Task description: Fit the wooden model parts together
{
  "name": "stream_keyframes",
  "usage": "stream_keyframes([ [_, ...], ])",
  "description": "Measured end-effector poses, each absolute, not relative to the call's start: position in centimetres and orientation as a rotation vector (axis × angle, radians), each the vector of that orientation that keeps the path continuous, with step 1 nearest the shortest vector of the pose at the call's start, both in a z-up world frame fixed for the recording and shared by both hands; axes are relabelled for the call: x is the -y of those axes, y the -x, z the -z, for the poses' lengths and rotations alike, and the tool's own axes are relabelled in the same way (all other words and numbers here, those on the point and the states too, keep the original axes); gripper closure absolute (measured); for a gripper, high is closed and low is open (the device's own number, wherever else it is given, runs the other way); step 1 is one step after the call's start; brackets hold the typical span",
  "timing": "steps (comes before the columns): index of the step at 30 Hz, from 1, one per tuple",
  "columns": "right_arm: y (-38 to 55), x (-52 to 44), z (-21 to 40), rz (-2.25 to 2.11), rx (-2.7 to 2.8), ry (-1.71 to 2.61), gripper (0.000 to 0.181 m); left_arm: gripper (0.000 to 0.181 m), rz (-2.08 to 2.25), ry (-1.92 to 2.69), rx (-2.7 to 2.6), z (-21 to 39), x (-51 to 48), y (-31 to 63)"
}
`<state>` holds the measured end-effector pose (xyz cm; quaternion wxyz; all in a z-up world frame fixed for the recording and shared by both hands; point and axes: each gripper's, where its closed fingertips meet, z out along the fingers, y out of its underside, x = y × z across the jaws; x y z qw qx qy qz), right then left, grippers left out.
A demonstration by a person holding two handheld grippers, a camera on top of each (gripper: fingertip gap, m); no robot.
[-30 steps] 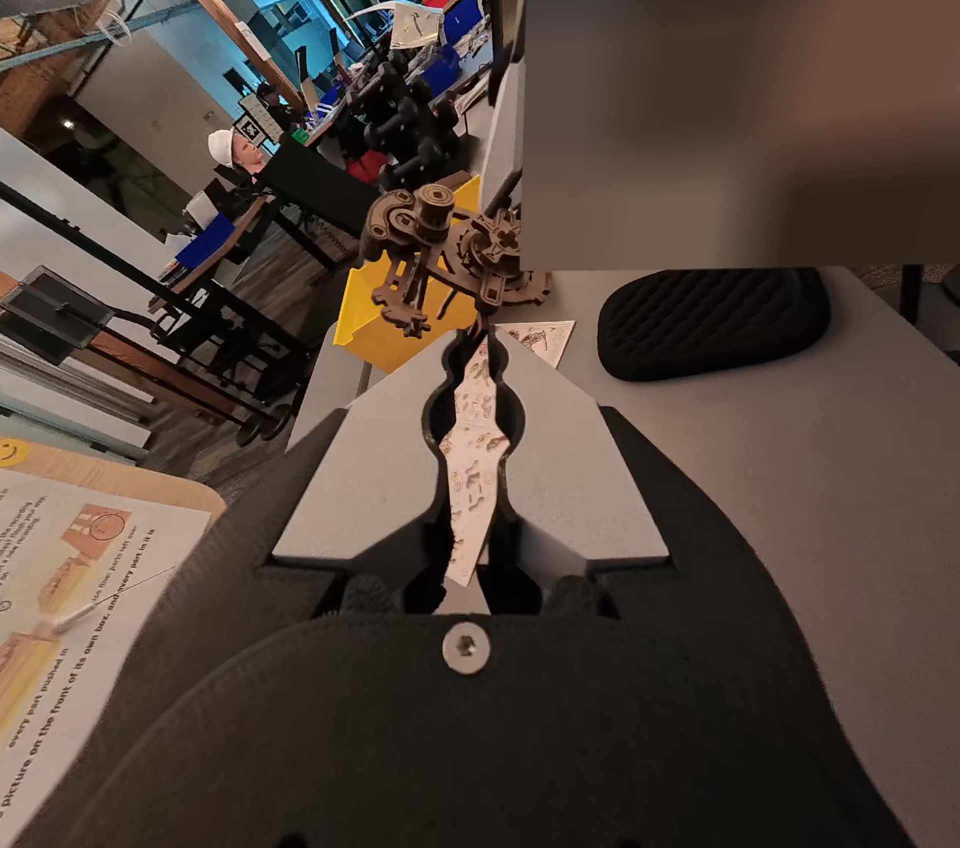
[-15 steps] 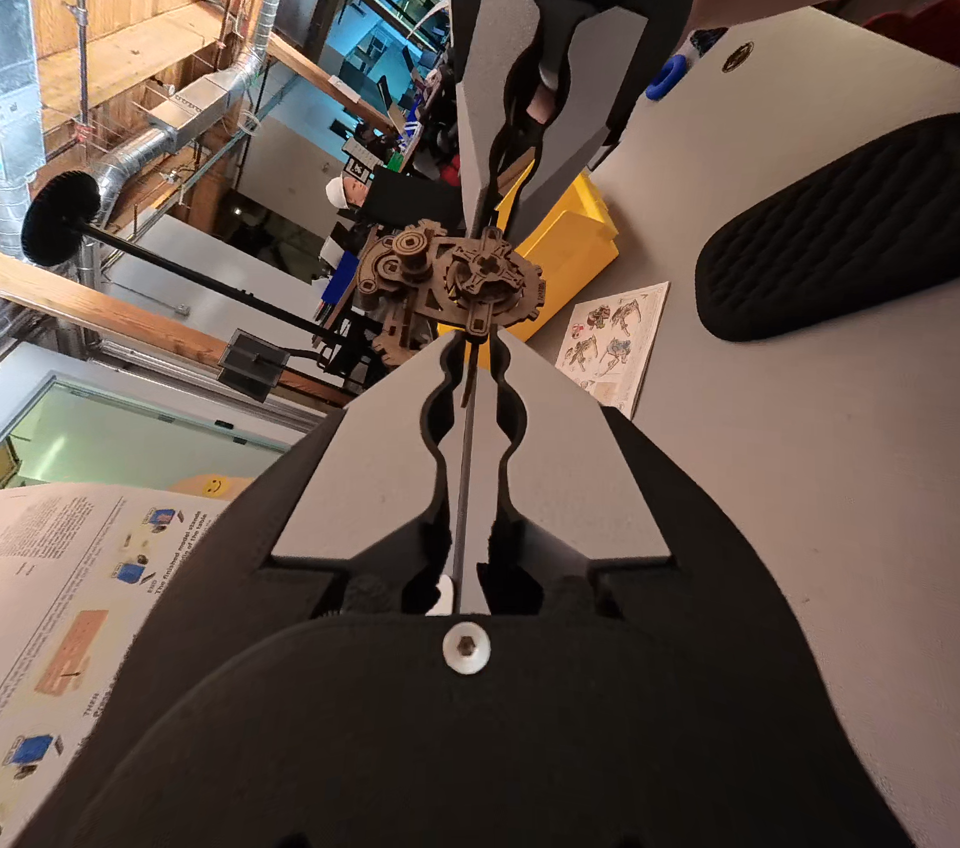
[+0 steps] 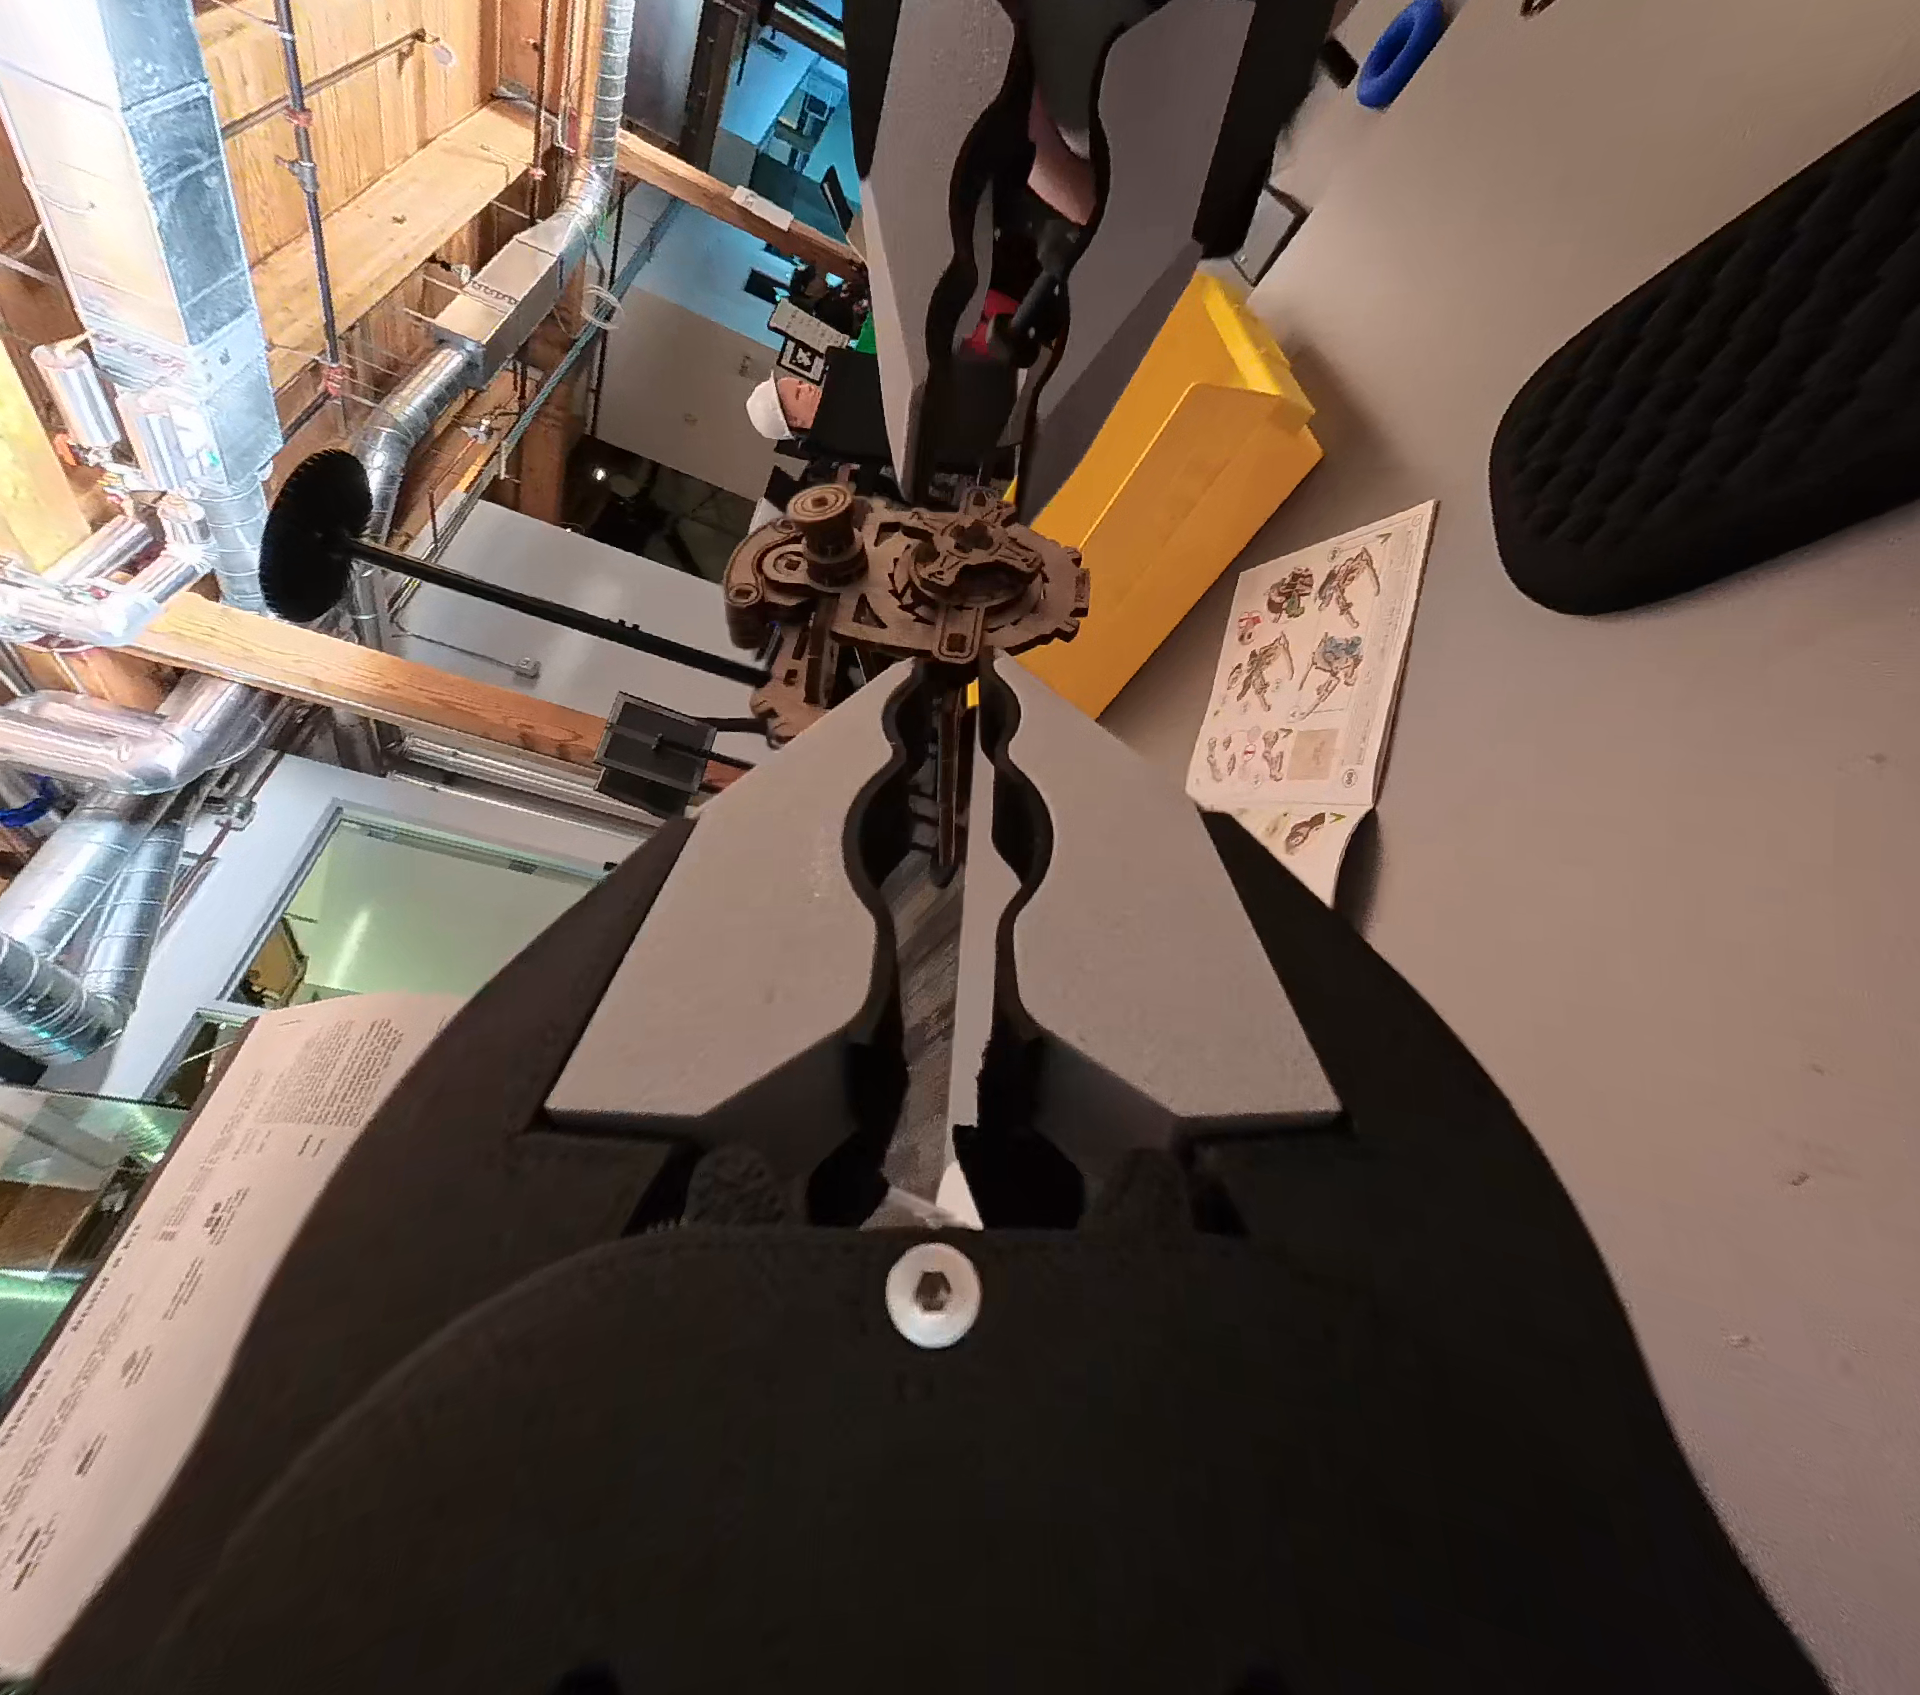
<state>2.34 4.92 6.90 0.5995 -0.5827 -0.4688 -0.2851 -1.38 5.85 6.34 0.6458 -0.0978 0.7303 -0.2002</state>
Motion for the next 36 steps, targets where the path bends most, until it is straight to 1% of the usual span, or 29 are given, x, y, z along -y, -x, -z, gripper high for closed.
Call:
stream_keyframes([
  [3,-1.9,-4.6,-7.3,0.683,1.092,1.342,0.161,0.175,0.396,0.231,-1.657,-6.3,-6.5,1.2],
  [10,-1.0,-5.6,-6.5,0.943,1.218,1.293,0.154,0.176,0.315,0.216,-1.657,-6.1,-6.4,1.0],
  [14,-0.8,-5.5,-7.1,0.996,1.217,1.261,0.155,0.175,0.312,0.218,-1.658,-6.0,-6.6,1.0],
  [16,-0.3,-5.3,-6.7,0.983,1.256,1.269,0.154,0.176,0.317,0.215,-1.658,-6.0,-6.5,1.0],
  [21,-0.3,-5.7,-6.2,1.108,1.345,1.256,0.155,0.176,0.316,0.197,-1.664,-5.9,-6.0,0.9],
  [23,-0.3,-5.9,-5.9,1.114,1.371,1.282,0.161,0.176,0.312,0.196,-1.666,-5.9,-5.9,0.9],
  [36,-0.4,-5.7,-6.8,1.013,1.132,1.454,0.162,0.176,0.321,0.183,-1.617,-6.8,-5.6,1.1],
])
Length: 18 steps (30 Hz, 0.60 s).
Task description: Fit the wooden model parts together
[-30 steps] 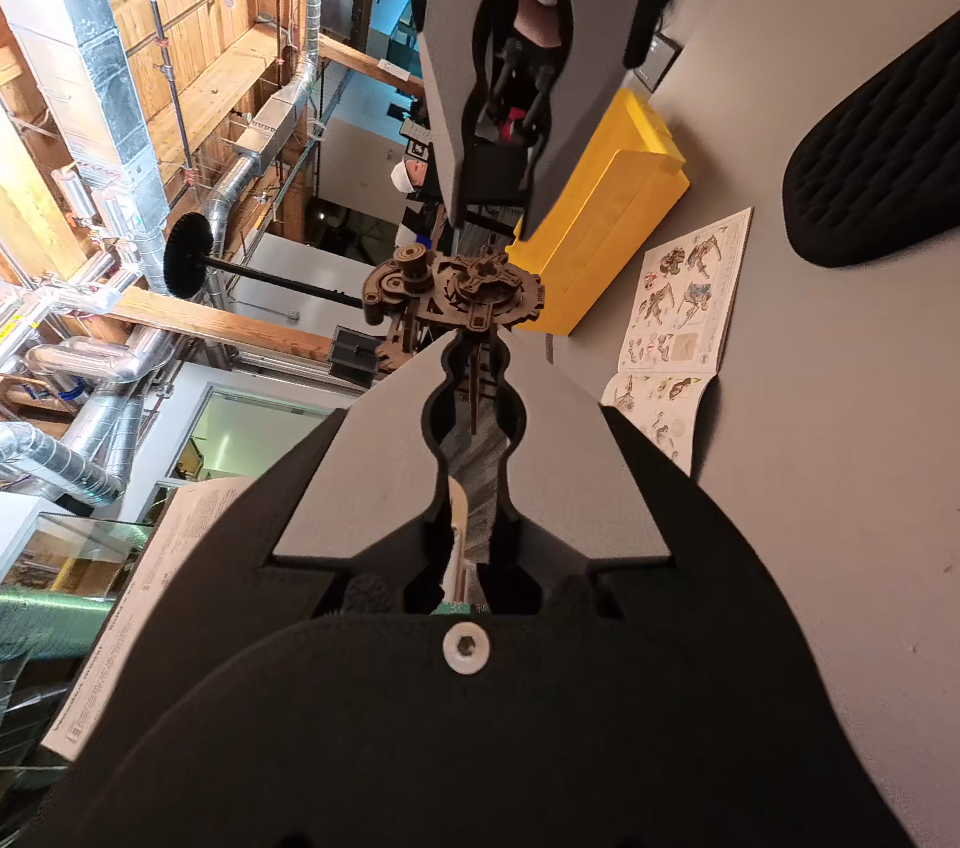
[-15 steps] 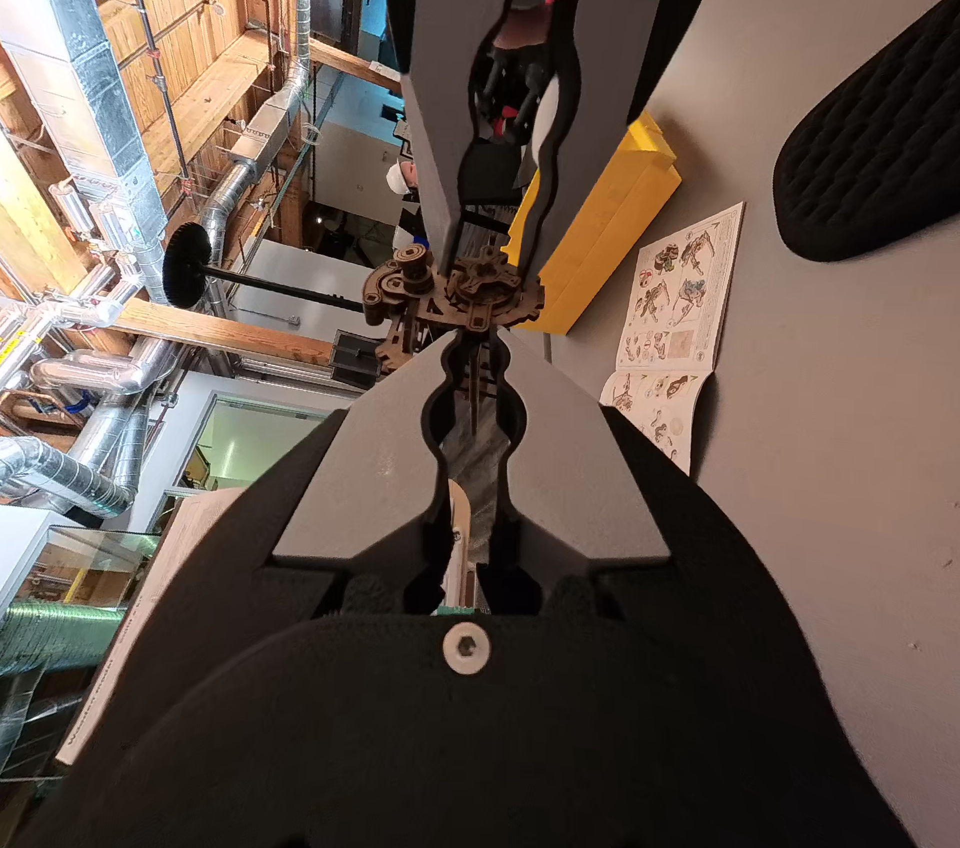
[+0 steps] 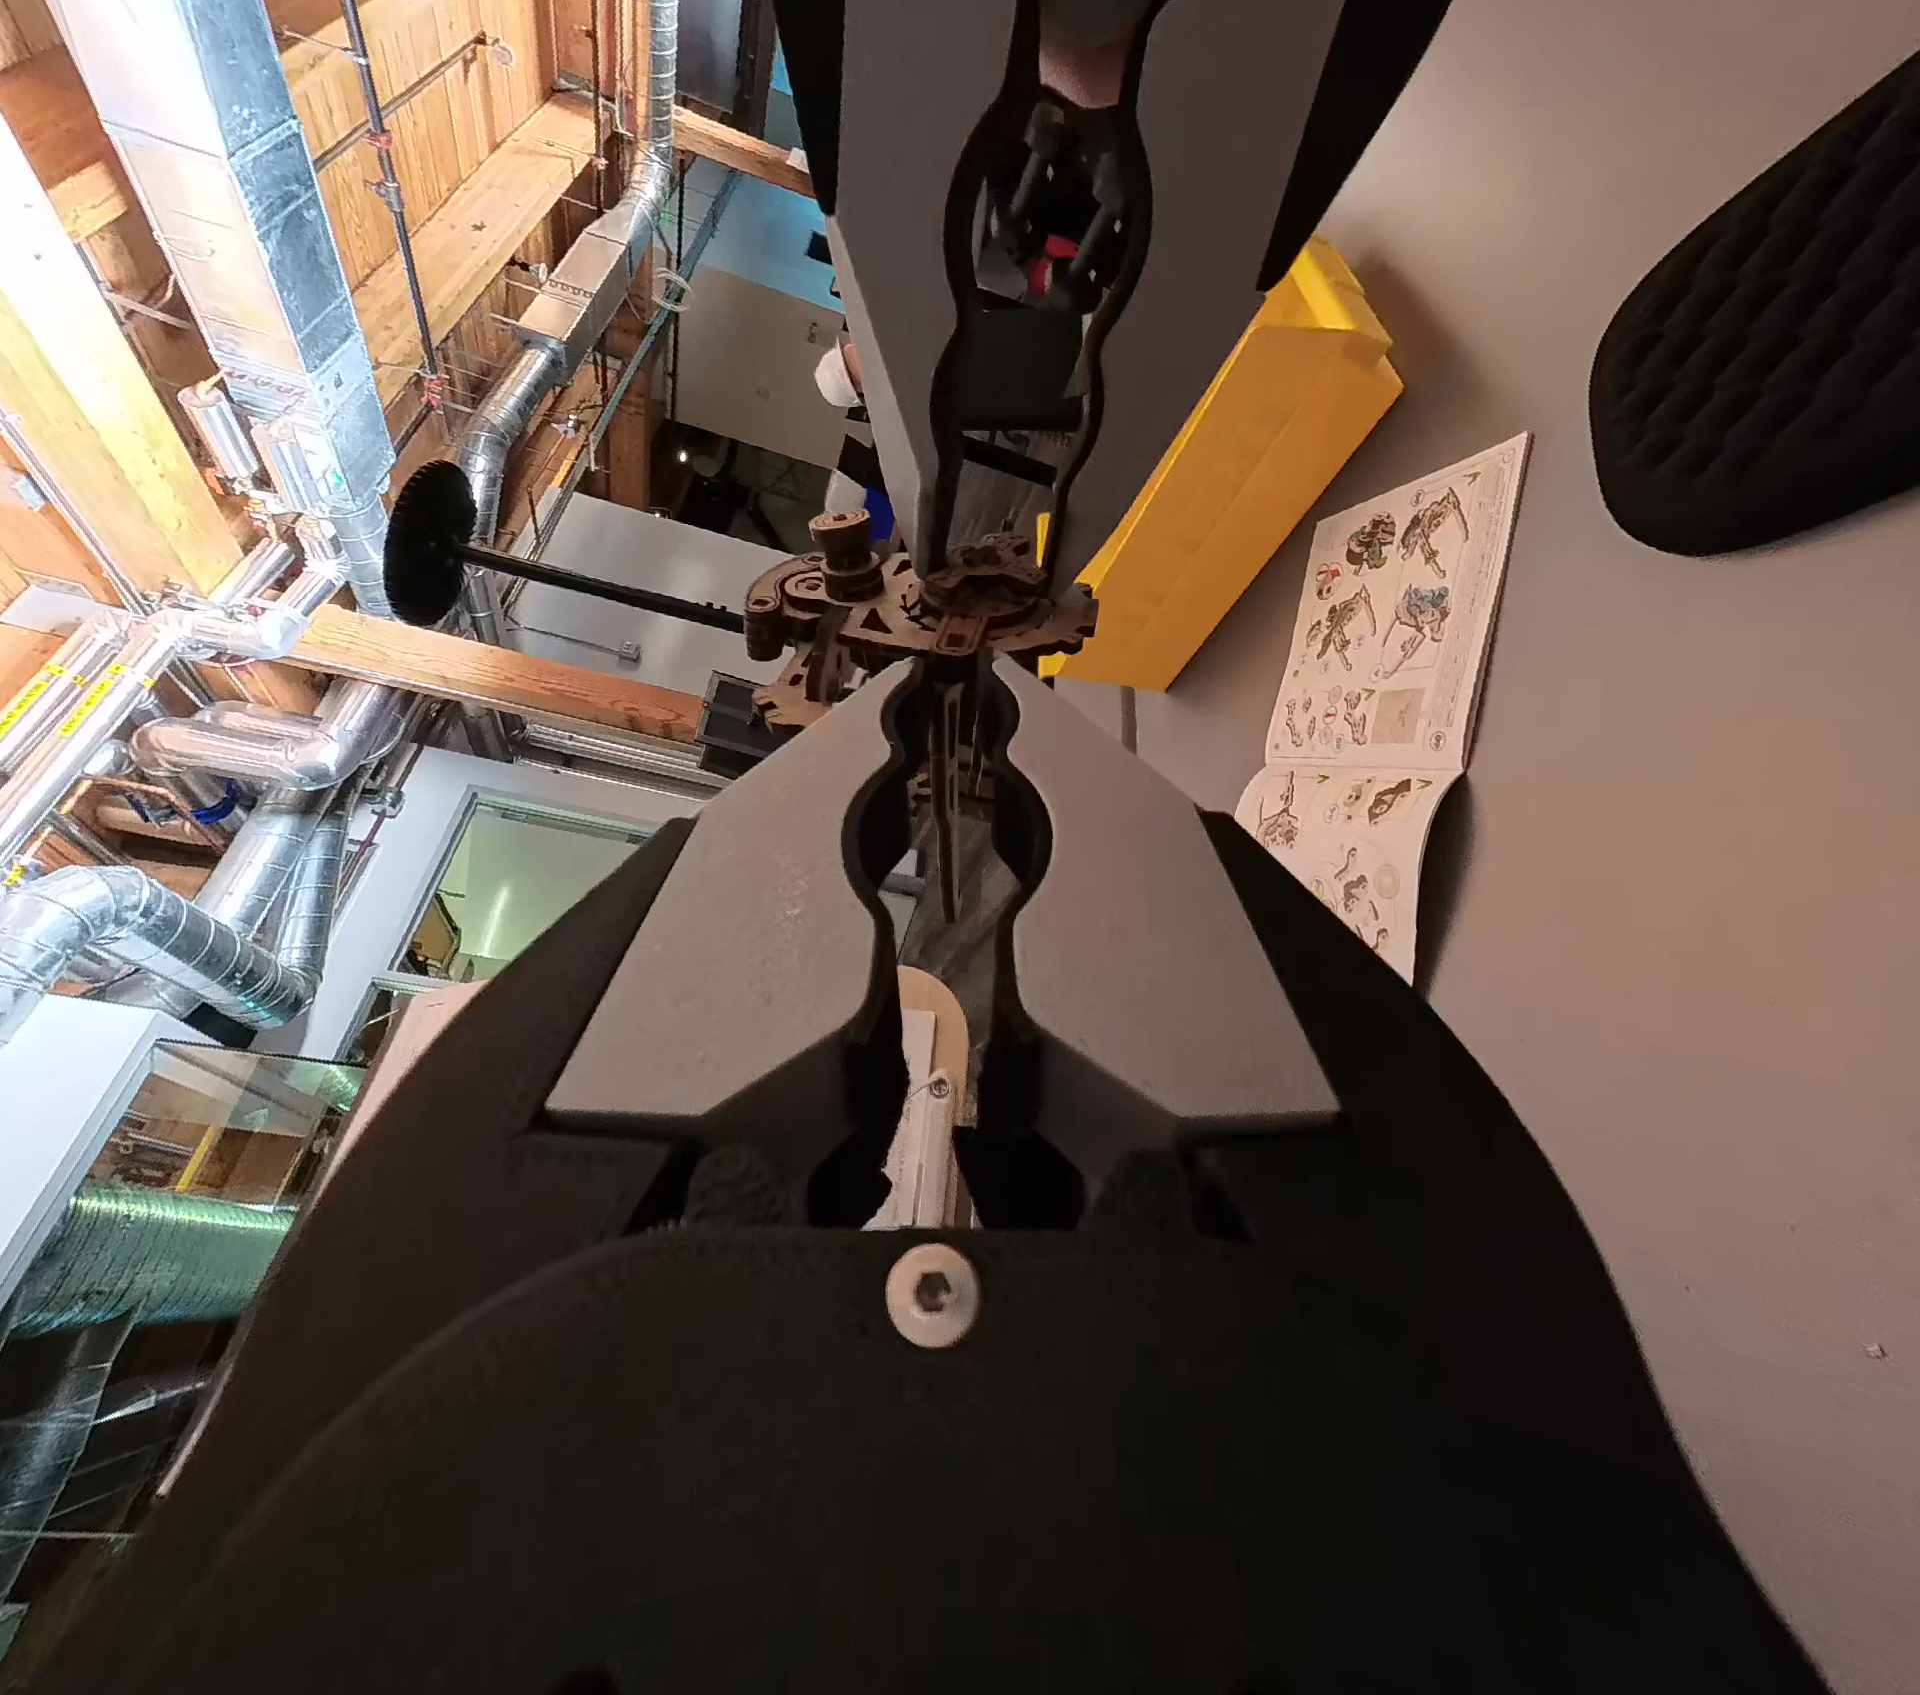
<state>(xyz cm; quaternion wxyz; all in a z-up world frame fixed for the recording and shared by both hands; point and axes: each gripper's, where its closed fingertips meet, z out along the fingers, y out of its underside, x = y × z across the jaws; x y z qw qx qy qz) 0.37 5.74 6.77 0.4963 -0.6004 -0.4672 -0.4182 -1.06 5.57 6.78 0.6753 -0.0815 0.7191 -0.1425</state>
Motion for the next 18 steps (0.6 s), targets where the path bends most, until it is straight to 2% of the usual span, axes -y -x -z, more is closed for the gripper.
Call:
stream_keyframes([
  [18,-0.46,-5.68,-6.9,0.737,0.9,1.585,0.163,0.176,0.335,0.198,-1.612,-6.96,-5.43,1.04],
])
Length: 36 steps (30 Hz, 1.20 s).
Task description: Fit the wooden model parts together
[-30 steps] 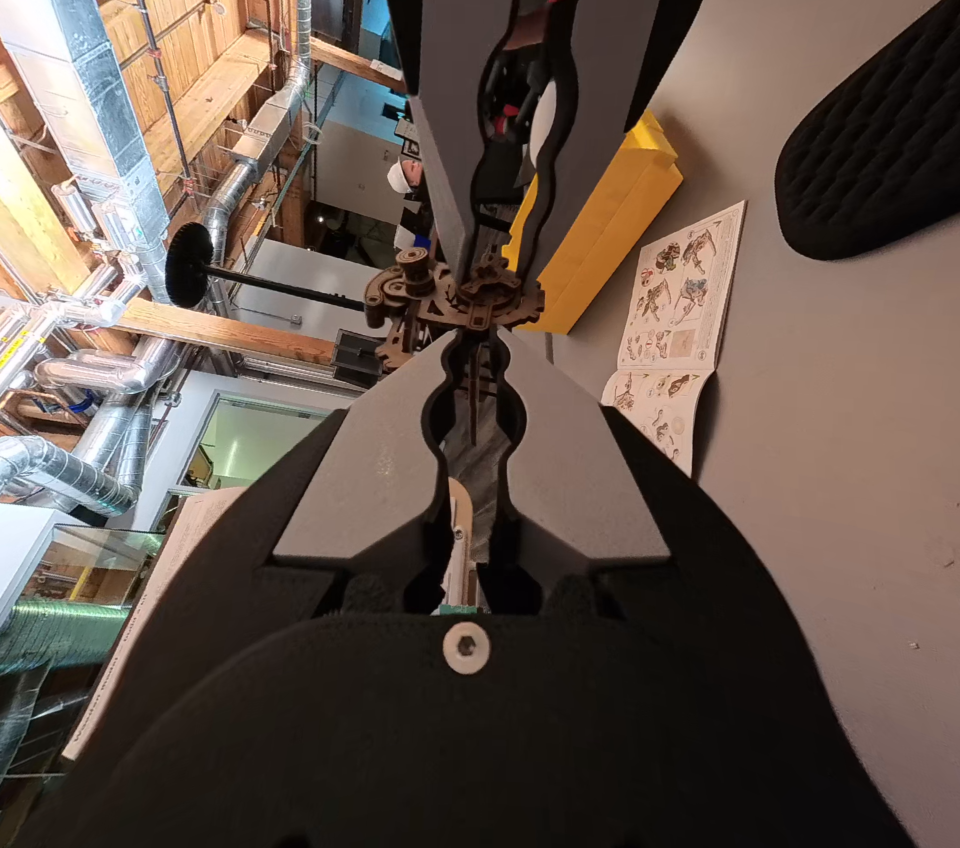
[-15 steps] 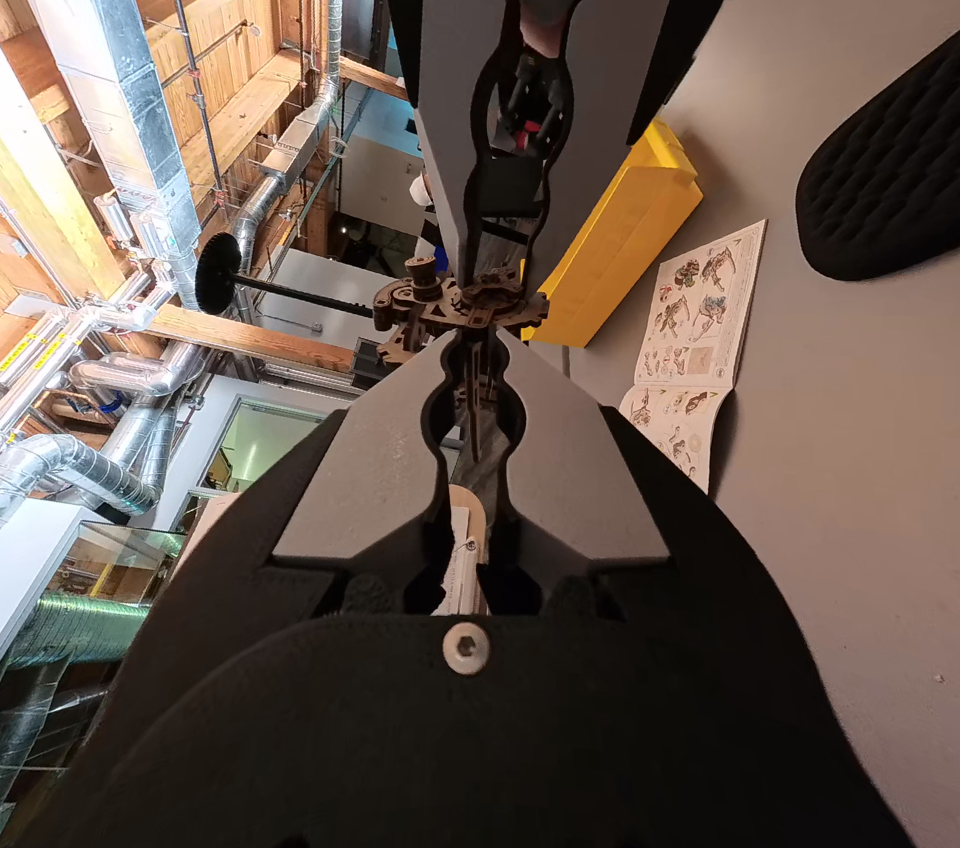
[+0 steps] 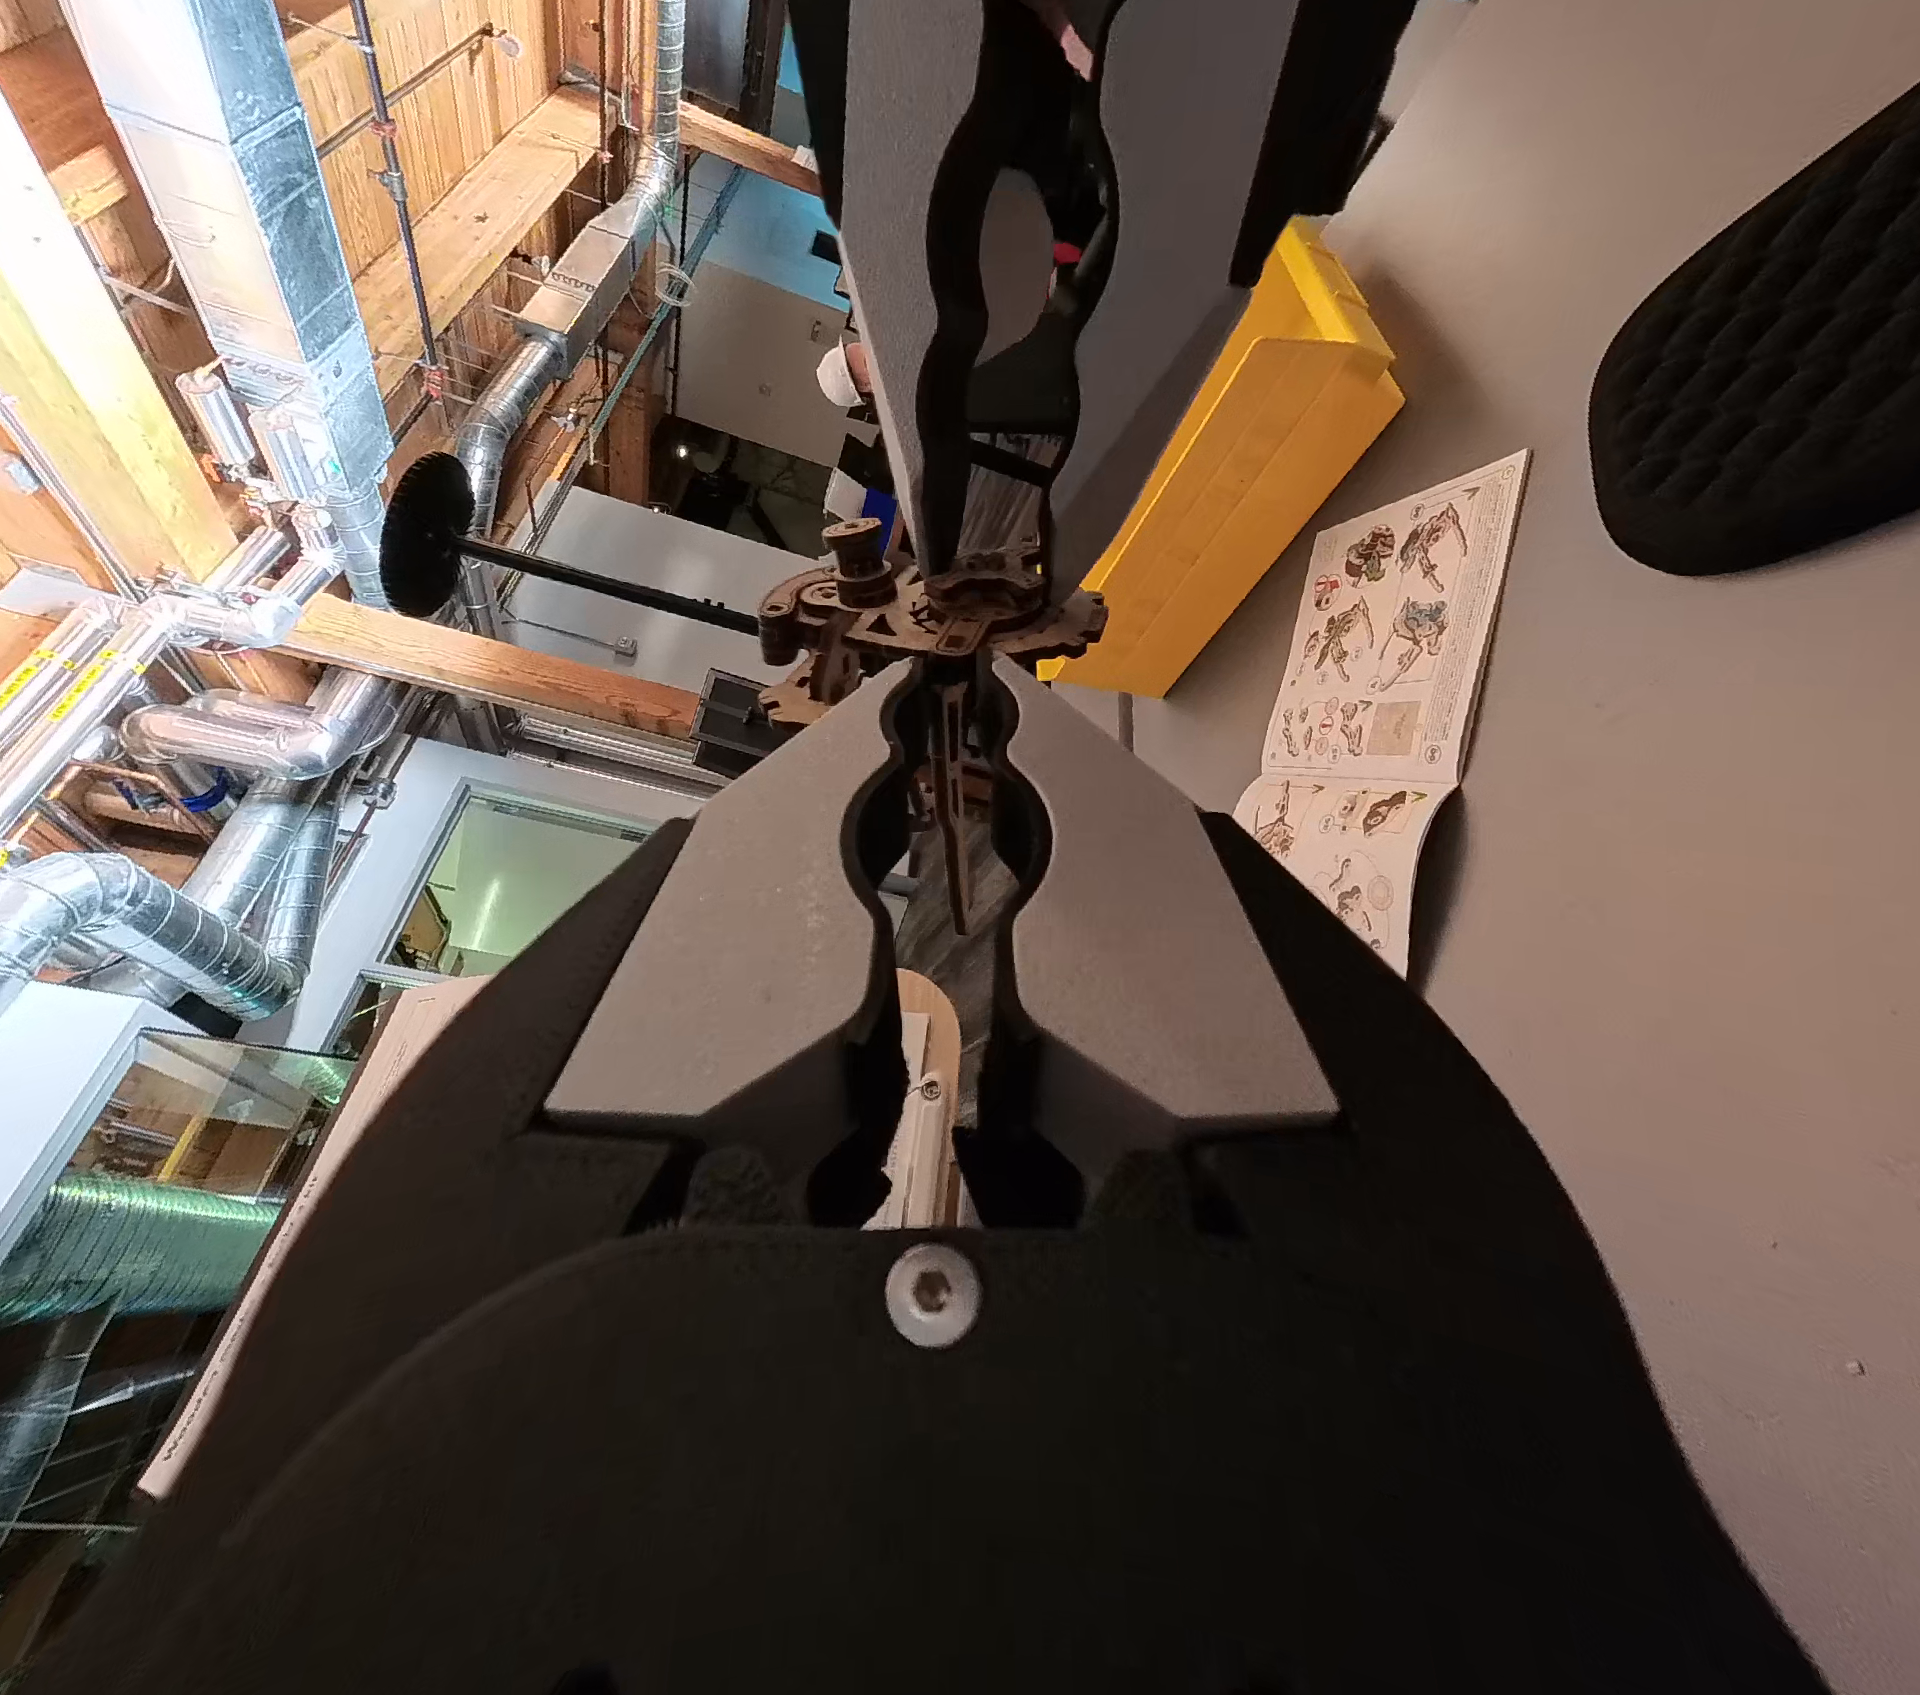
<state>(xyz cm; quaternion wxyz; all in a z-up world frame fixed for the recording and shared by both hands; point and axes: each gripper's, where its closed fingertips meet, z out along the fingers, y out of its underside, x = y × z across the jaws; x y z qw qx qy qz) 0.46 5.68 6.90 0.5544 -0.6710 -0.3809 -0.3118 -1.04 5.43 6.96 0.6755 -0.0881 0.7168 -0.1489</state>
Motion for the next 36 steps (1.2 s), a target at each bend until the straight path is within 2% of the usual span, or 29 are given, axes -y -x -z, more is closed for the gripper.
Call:
stream_keyframes([
  [17,-0.6,-5.78,-7.42,0.692,0.829,1.569,0.163,0.176,0.323,0.185,-1.583,-7.42,-5.34,1.11],
  [32,-0.83,-5.73,-7.42,0.478,0.652,1.551,0.167,0.176,0.299,0.19,-1.585,-7.27,-5.4,0.88],
  [36,-0.85,-5.59,-7.39,0.642,0.763,1.467,0.168,0.176,0.283,0.17,-1.58,-7.2,-5.27,0.82],
])
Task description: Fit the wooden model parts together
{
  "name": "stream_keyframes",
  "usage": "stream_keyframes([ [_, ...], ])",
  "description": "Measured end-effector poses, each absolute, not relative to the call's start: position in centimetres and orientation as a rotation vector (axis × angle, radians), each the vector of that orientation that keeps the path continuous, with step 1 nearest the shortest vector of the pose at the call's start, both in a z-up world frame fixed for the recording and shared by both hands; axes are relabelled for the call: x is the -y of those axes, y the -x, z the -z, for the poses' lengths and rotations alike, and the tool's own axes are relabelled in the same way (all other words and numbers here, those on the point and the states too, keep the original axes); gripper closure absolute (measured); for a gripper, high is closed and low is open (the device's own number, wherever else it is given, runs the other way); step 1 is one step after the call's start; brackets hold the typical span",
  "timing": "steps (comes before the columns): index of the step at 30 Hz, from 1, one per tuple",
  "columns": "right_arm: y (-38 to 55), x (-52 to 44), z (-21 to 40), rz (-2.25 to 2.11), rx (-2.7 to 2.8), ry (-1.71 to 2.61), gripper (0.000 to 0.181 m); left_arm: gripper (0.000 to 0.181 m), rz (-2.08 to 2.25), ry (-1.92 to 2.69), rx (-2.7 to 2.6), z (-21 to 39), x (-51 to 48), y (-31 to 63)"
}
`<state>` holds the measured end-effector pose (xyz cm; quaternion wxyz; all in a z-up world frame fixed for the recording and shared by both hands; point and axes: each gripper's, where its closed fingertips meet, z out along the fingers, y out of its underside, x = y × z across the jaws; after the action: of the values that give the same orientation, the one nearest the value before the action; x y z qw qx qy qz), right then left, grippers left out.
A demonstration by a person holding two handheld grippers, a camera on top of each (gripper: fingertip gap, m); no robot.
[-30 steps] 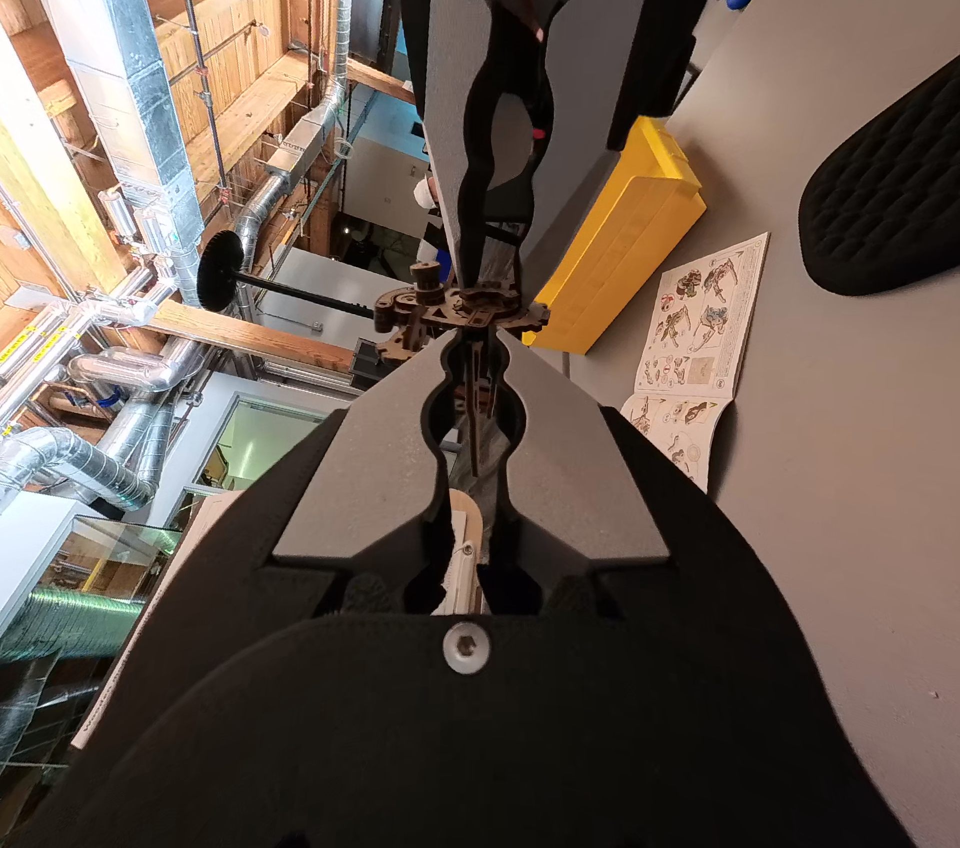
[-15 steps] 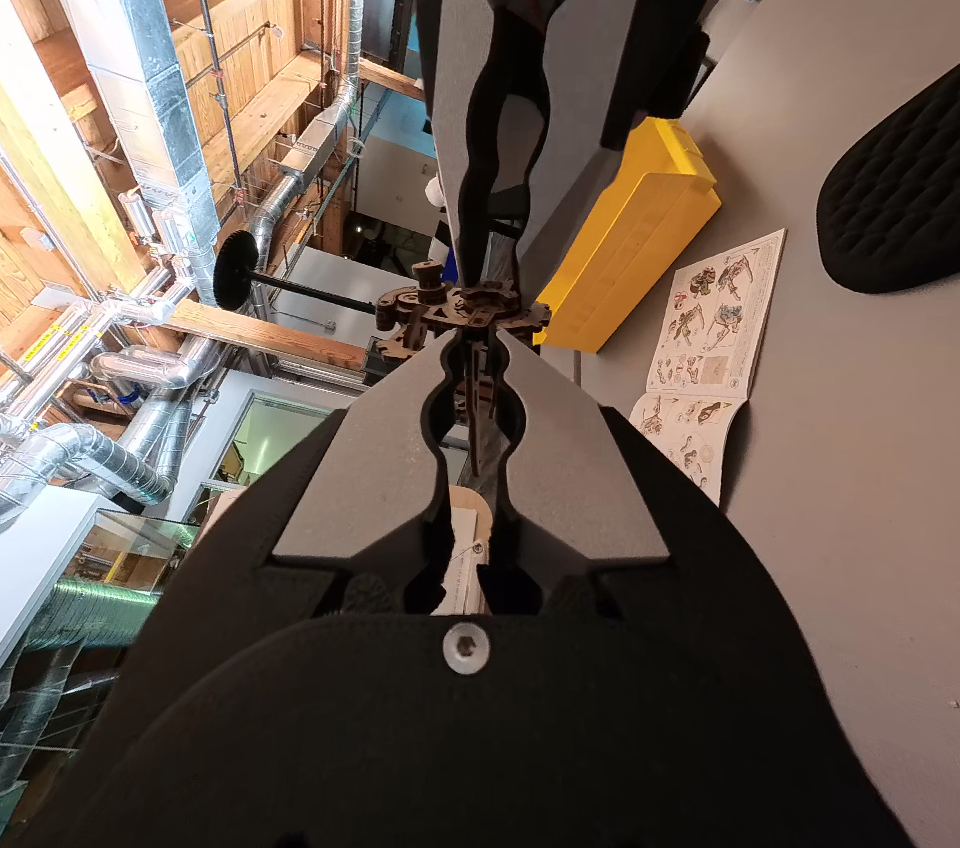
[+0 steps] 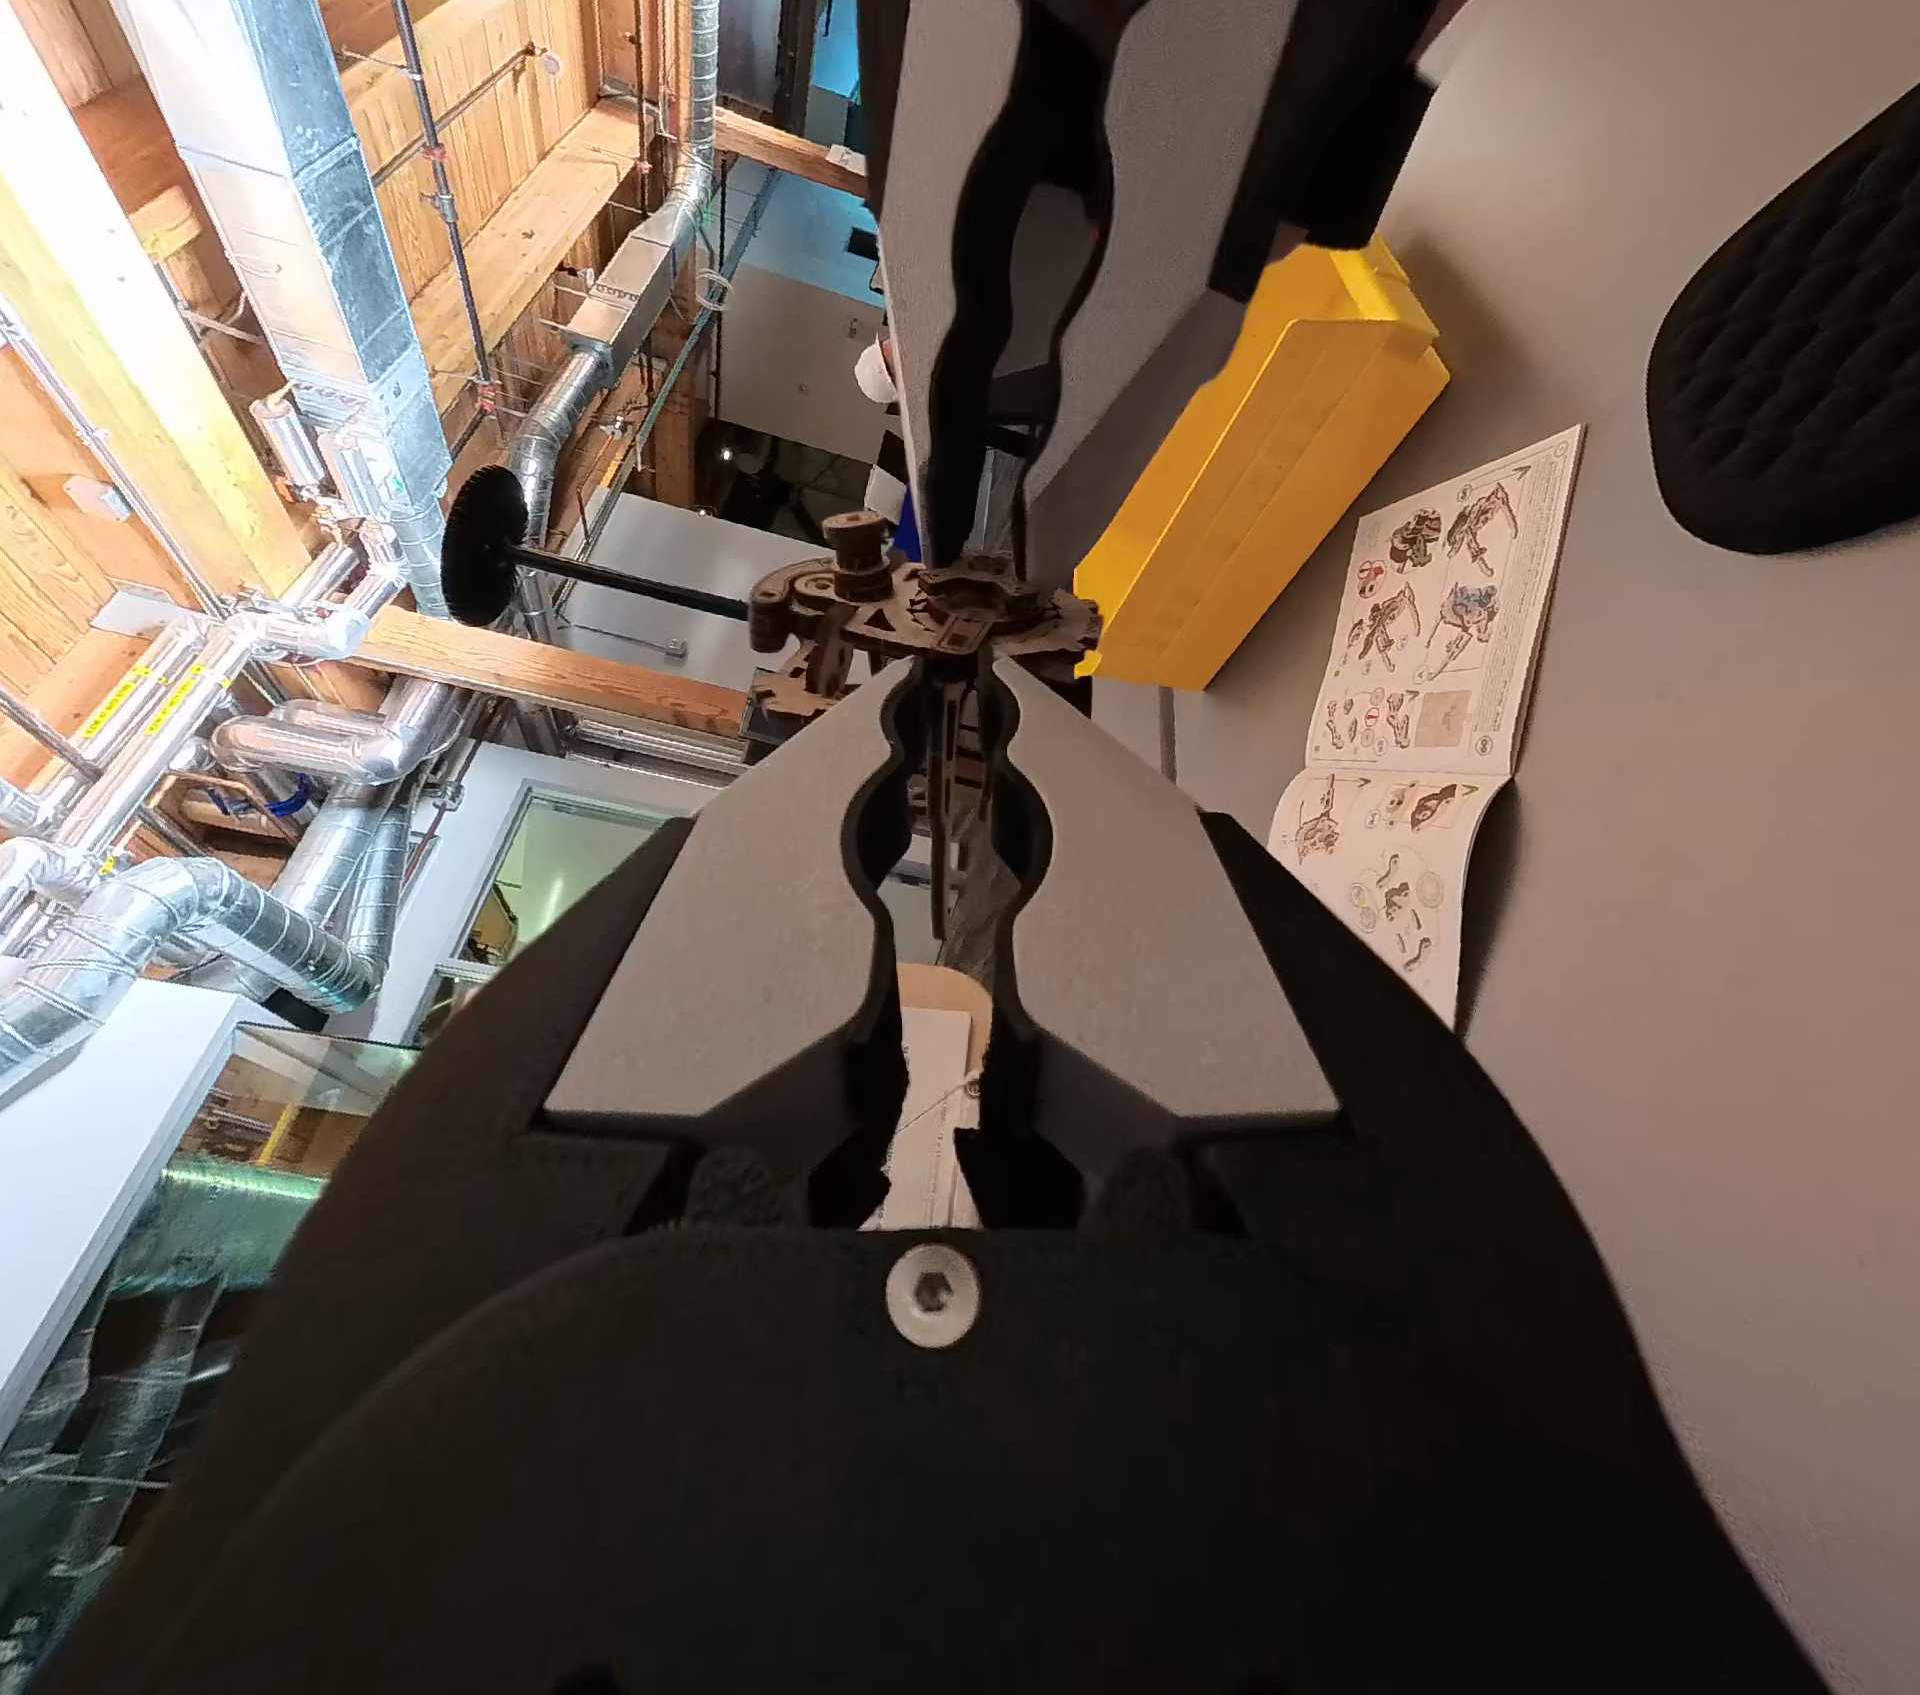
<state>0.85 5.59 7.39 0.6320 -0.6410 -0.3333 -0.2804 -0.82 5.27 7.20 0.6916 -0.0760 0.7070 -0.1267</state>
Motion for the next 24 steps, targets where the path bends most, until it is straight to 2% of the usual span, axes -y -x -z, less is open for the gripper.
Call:
stream_keyframes([
  [5,-1.3,-5.8,-6.6,0.772,0.844,1.469,0.168,0.176,0.238,0.165,-1.6,-6.5,-5.4,0.4],
  [12,-1.5,-5.3,-7.0,0.315,0.596,1.548,0.168,0.176,0.261,0.166,-1.597,-6.6,-4.9,0.4],
  [24,-2.4,-5.6,-6.5,0.19,0.377,1.52,0.168,0.176,0.211,0.172,-1.587,-6.2,-5.1,-0.3],
])
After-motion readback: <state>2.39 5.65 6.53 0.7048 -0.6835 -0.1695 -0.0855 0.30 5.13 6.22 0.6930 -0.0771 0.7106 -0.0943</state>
